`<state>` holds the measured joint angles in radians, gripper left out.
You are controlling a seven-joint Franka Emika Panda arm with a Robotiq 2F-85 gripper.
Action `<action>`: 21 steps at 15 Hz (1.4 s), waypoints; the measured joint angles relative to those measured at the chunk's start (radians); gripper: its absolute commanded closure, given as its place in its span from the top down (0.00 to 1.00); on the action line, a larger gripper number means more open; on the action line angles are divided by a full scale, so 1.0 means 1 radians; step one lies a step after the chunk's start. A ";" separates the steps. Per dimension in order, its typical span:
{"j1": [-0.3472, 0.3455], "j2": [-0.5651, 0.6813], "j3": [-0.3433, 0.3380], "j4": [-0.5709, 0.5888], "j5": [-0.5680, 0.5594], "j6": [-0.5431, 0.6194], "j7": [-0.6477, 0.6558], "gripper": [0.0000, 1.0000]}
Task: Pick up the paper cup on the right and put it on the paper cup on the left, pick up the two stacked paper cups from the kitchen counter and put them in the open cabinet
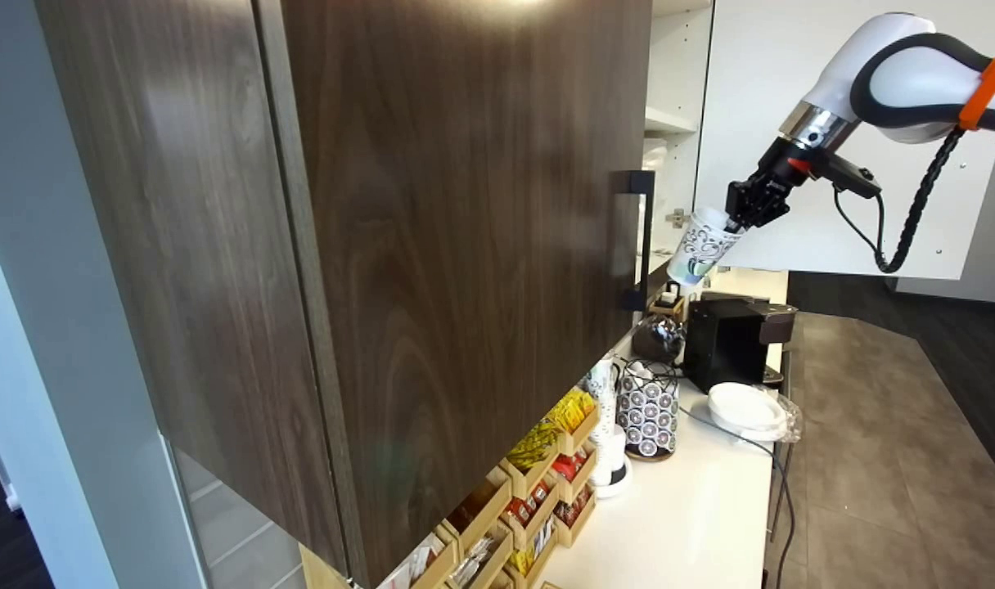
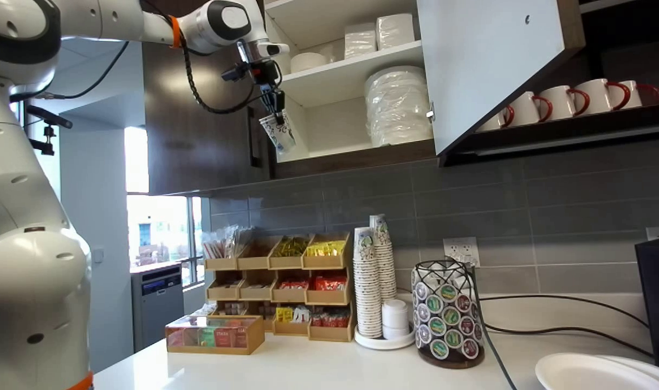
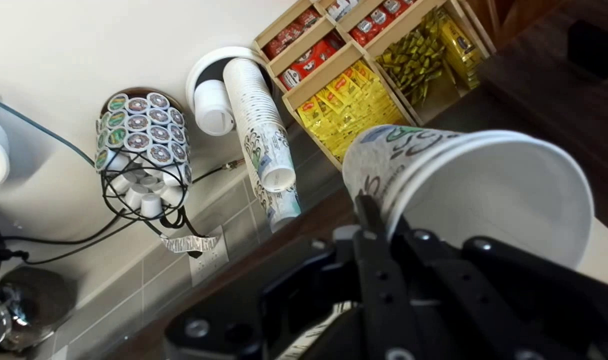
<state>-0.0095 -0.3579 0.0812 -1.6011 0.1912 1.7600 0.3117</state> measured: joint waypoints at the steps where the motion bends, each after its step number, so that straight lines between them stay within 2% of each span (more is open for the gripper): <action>1: 0.002 0.026 0.007 0.033 0.000 0.000 0.002 0.01; 7: 0.015 0.226 0.041 0.258 -0.042 -0.018 0.050 0.01; 11: 0.039 0.356 0.048 0.433 -0.116 -0.126 0.125 0.01; 16: 0.075 0.496 0.047 0.659 -0.116 -0.260 0.211 0.01; 21: 0.104 0.613 0.036 0.832 -0.115 -0.320 0.279 0.01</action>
<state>0.0944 0.2549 0.1176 -0.7692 0.0758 1.4402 0.5909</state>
